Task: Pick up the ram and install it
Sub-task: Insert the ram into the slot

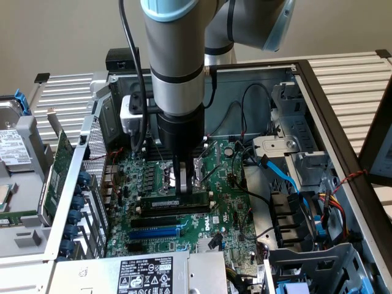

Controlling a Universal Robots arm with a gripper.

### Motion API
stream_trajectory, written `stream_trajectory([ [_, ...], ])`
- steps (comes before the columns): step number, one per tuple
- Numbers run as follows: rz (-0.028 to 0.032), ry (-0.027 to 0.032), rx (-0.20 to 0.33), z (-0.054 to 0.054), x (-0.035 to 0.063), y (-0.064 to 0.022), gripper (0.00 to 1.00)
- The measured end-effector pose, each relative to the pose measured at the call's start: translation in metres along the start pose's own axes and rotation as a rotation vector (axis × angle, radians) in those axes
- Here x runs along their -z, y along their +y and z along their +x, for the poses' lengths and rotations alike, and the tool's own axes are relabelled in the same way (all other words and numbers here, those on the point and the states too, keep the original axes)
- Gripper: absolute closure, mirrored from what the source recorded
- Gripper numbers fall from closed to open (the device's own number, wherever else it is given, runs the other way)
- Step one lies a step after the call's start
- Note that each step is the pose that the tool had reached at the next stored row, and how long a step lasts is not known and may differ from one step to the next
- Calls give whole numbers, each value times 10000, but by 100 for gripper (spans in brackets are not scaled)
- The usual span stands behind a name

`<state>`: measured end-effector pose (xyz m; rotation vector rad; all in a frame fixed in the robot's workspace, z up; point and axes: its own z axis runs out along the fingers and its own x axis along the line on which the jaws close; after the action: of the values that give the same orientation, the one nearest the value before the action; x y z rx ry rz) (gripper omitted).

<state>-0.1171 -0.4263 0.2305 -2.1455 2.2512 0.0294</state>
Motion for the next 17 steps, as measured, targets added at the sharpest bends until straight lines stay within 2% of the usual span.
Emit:
stream_trajectory([
  [15,27,0,2,2,-47,2,88],
  [16,25,0,3,2,-47,2,87],
  [17,24,-1,2,2,-47,3,80],
])
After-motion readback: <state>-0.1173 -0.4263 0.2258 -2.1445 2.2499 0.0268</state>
